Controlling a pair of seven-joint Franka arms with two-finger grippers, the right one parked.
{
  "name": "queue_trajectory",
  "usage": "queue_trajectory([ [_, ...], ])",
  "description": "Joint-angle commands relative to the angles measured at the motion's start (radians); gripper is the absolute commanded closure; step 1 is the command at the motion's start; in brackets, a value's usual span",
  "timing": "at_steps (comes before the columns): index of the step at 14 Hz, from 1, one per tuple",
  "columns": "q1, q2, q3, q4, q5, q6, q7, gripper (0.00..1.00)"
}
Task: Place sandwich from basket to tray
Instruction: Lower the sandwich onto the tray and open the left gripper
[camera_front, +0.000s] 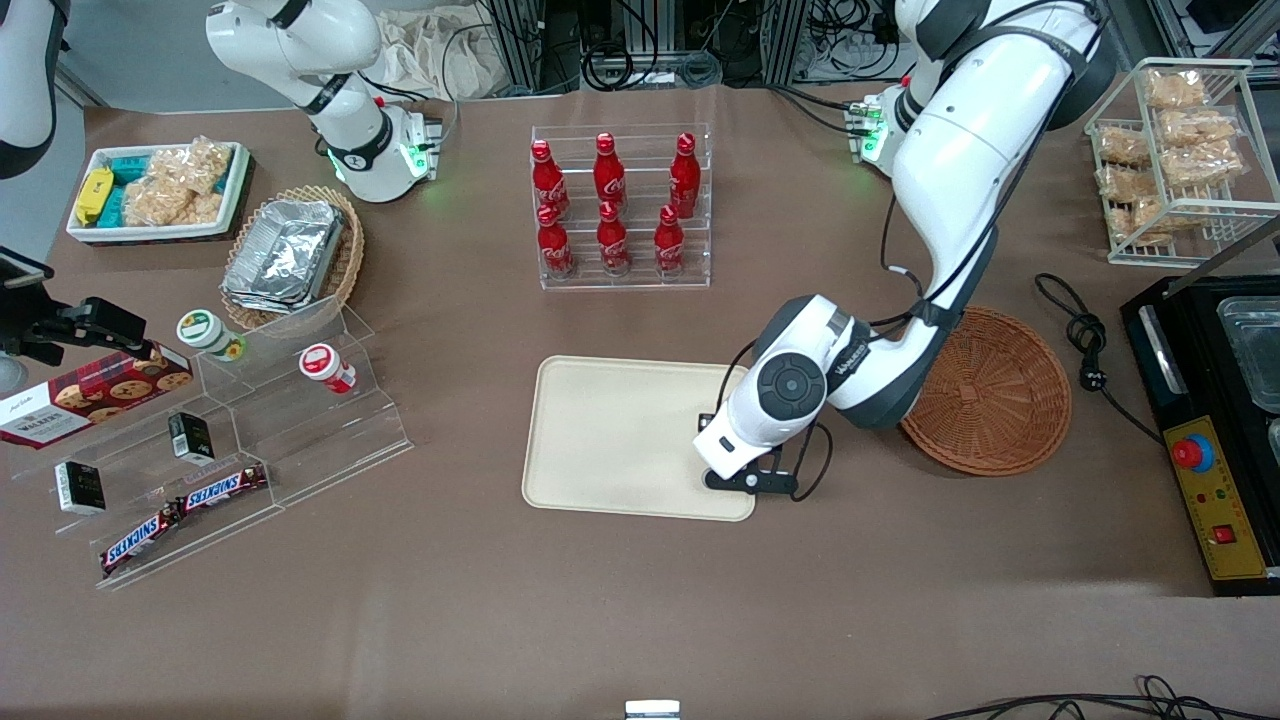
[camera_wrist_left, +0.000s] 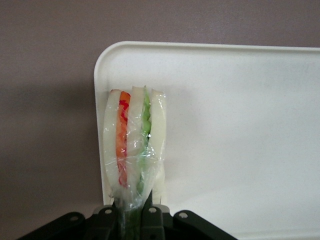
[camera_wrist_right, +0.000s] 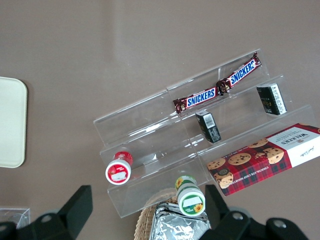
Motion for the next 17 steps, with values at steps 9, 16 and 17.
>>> queue_trajectory([
  [9, -0.019, -0.042, 0.008, 0.042, 0.02, -0.096, -0.056, 0.01],
  [16, 0.092, -0.147, 0.0, 0.154, 0.005, -0.339, -0.045, 0.01],
  [17, 0.112, -0.186, 0.002, 0.145, 0.003, -0.344, -0.016, 0.01],
])
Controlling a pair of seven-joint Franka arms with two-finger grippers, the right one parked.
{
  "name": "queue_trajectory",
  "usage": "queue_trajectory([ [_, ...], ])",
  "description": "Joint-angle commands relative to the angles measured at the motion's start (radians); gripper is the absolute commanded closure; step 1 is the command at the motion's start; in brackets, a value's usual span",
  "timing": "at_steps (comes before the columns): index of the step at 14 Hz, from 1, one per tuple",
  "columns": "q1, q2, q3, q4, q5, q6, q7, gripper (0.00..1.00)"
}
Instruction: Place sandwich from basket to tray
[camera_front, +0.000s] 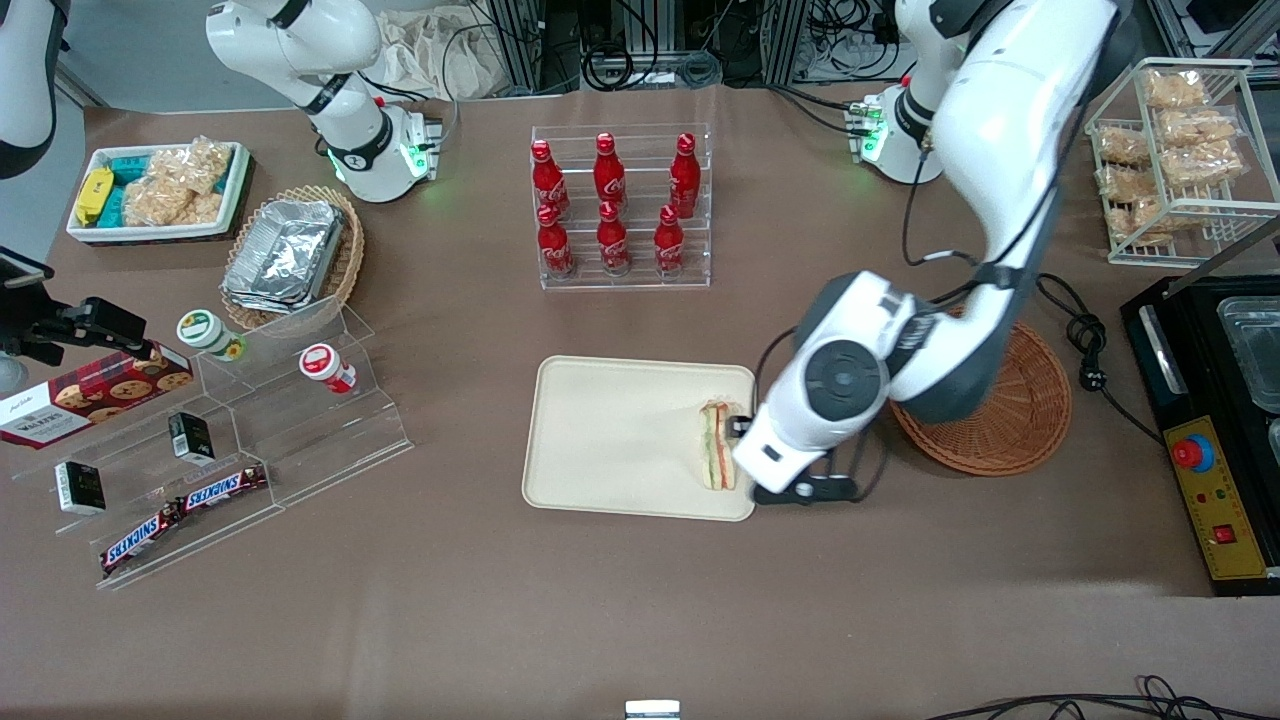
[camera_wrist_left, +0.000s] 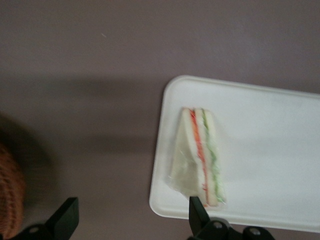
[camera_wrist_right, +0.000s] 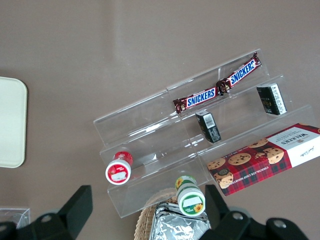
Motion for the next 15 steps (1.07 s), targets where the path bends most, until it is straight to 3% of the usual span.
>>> queue_trajectory([
  [1, 0.075, -0.096, -0.005, -0.025, -0.003, -0.072, 0.071, 0.01],
  [5, 0.208, -0.208, -0.004, -0.025, 0.011, -0.251, 0.331, 0.01],
  [8, 0.342, -0.24, -0.007, -0.015, -0.038, -0.272, 0.328, 0.01],
  [15, 0.385, -0.28, 0.013, -0.016, -0.004, -0.302, 0.458, 0.01],
])
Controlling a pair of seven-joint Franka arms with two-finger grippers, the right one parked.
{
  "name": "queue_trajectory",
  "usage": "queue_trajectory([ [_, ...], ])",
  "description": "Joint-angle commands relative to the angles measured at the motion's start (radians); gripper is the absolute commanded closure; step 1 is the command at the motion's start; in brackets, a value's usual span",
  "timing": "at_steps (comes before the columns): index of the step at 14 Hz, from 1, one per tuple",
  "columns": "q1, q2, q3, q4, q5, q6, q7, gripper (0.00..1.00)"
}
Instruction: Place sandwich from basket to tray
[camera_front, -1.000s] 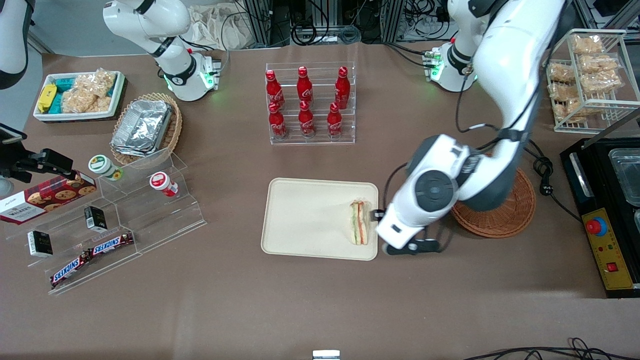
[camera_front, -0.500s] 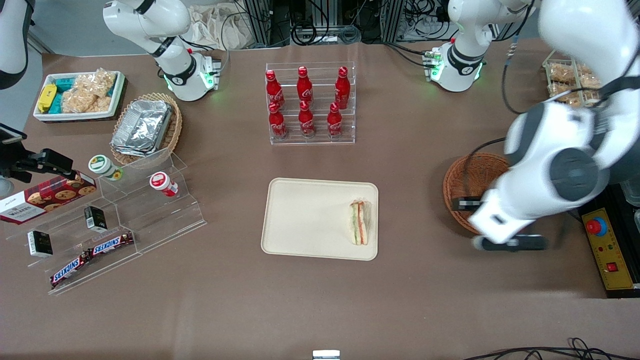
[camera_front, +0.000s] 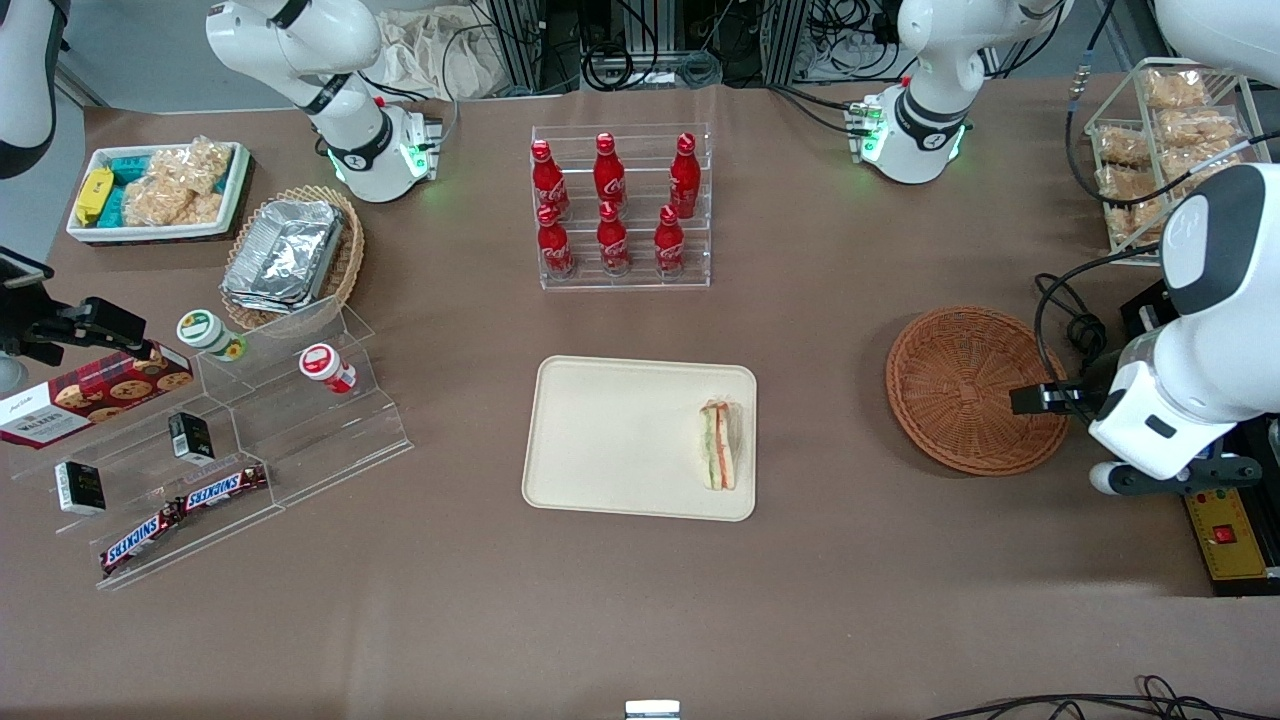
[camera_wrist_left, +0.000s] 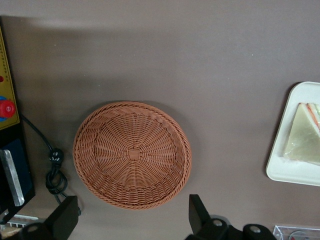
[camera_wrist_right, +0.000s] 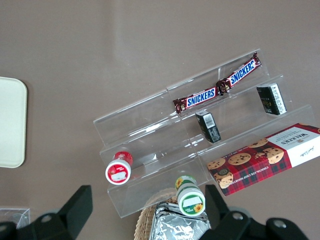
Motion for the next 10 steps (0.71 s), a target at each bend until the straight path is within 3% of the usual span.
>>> queue_trajectory([
  [1, 0.043, -0.028, 0.001, -0.02, 0.002, -0.01, 0.047, 0.01],
  [7, 0.076, -0.055, 0.017, -0.03, -0.003, -0.043, 0.092, 0.0],
  [8, 0.039, -0.061, 0.072, -0.03, -0.013, -0.066, 0.116, 0.0],
  [10, -0.079, -0.107, 0.26, -0.055, -0.116, -0.088, 0.153, 0.0],
])
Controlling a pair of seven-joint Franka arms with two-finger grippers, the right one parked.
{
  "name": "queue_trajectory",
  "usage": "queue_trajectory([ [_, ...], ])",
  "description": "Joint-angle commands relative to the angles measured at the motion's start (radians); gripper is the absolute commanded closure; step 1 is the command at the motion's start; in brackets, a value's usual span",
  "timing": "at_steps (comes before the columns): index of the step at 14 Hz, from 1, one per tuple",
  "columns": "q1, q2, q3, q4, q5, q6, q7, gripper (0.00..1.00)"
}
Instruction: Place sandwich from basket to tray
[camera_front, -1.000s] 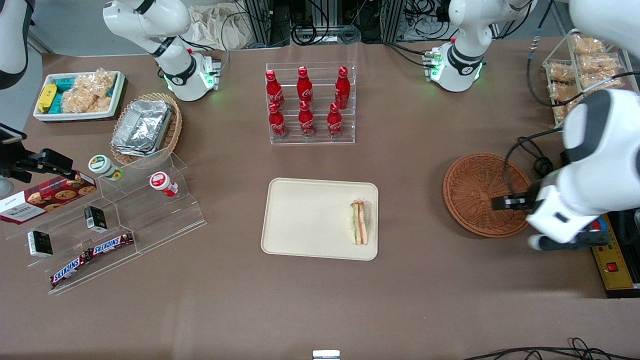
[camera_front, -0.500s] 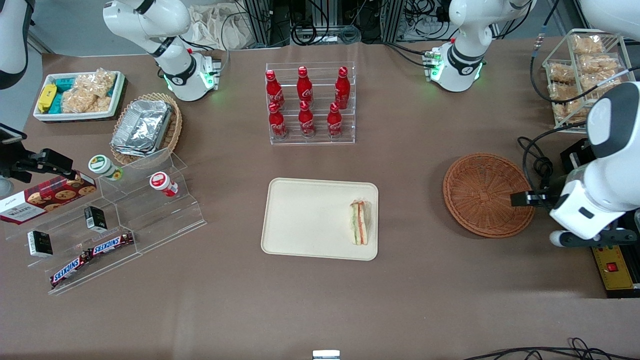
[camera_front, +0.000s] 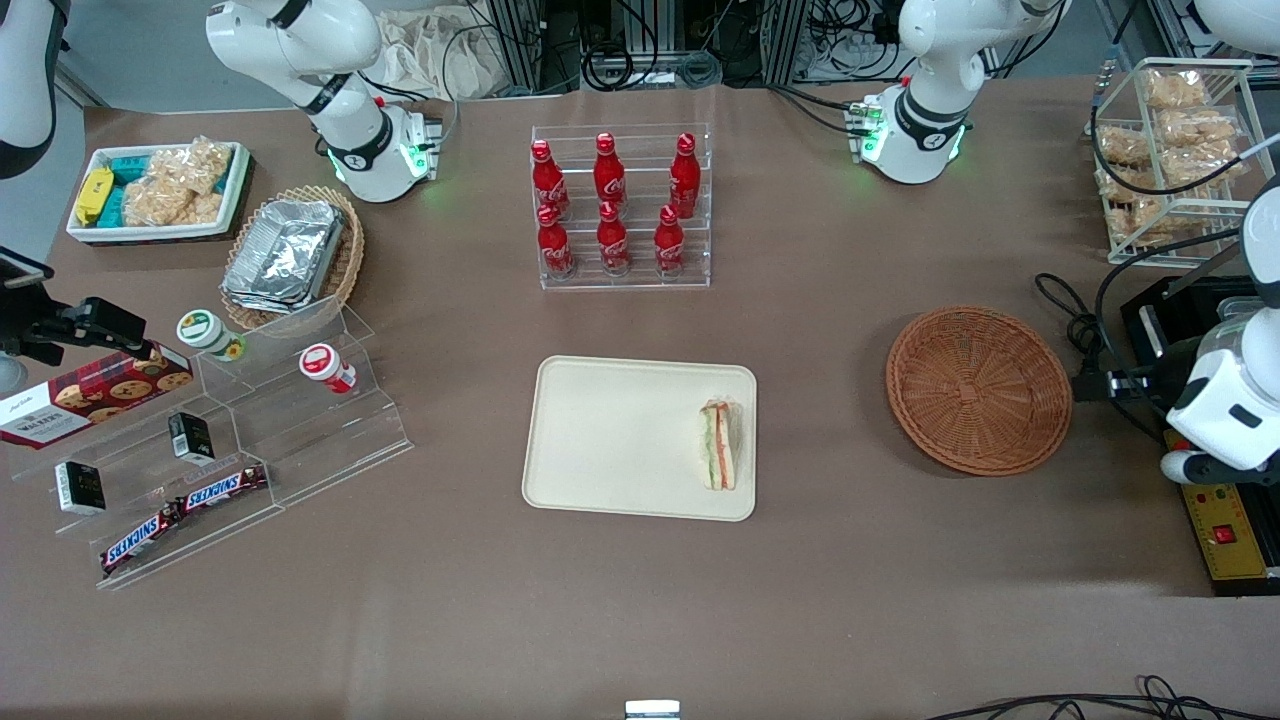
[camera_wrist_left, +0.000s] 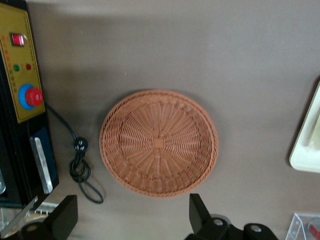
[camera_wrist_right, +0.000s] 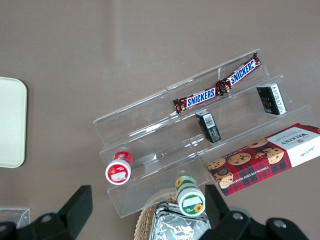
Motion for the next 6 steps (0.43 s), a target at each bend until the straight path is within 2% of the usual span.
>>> queue_trajectory([
  [1, -0.161, -0.095, 0.233, -0.085, -0.092, -0.018, 0.051, 0.0],
  [2, -0.193, -0.104, 0.273, -0.099, -0.1, -0.016, 0.052, 0.0],
  [6, -0.197, -0.095, 0.273, -0.098, -0.1, -0.015, 0.048, 0.0],
])
